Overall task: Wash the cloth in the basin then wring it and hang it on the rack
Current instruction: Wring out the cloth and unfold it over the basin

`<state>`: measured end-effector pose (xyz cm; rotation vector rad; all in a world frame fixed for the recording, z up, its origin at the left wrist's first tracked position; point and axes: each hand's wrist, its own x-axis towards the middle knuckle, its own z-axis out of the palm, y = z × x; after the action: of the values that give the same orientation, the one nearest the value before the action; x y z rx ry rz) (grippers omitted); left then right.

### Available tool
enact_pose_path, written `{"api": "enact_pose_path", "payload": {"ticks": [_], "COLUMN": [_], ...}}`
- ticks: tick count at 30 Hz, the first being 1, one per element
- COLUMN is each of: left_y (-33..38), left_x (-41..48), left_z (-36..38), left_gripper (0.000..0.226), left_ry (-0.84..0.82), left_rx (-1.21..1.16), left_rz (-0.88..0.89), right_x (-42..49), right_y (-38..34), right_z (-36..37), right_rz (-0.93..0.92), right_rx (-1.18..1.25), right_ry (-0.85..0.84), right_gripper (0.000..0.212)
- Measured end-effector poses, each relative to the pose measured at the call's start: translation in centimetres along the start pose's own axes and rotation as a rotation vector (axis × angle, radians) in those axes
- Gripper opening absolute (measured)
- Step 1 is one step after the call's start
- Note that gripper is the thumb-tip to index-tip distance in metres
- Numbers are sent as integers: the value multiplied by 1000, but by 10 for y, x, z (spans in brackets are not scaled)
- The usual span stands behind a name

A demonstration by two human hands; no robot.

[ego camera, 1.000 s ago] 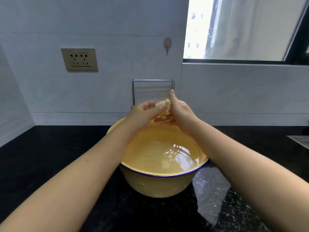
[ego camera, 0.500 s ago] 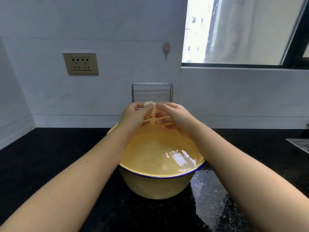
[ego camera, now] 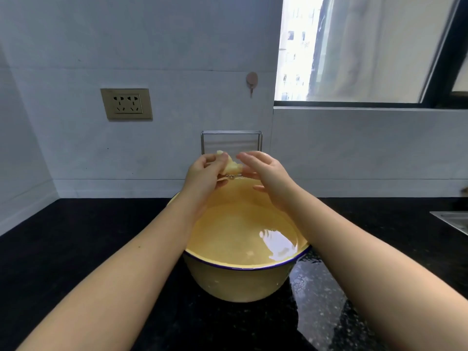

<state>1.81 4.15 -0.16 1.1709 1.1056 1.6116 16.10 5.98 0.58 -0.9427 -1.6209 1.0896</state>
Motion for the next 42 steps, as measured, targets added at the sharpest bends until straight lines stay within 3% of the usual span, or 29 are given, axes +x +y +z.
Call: {"api": "enact_pose_path", "payload": {"ticks": [4,7,12,15,20,24,29,31,33,37,42], "left_y": [3,5,6,7,8,9,8,7,6,6,11], "left_x": [-2,-2,-2,-2,-4,-7,-12,-12,-11,-7,-5], "left_z": [0,1,1,-1,1,2,1,0,1,0,-4], "left_gripper": [14,1,6,6,6,16,45,41,31,16,3], "left_ry": [-49,-41,43,63,-22,-133,-317,-384,-328,-174,-26], "left_rx": [-39,-116,-155,-231,-297,-281,-139,-64,-63,-203,-408], "left_rz": [25,28,85,77,-15,-105,-180,-138,-87,-12,20], "right_x": [-2,-1,-5,-6,-7,-9,-8,-9,-10,-12,-16], "right_y": [-3,-4,5,4,-2,-2,-1,0,2,1,4], "right_z": [3,4,2,-3,-13,-21,-19,-17,-15,-11,-4], "right_rz": [30,33,3,67,134,70,-48,-114,-174,-217,-212], "right_rx": [-127,-28,78,276,815,930,731,590,468,7,-432], "right_ry": [-61,-49,-64,-62,-14,-54,-155,-182,-144,140,-30], "right_gripper": [36,31,38,29,19,23,45,52,52,39,60]}}
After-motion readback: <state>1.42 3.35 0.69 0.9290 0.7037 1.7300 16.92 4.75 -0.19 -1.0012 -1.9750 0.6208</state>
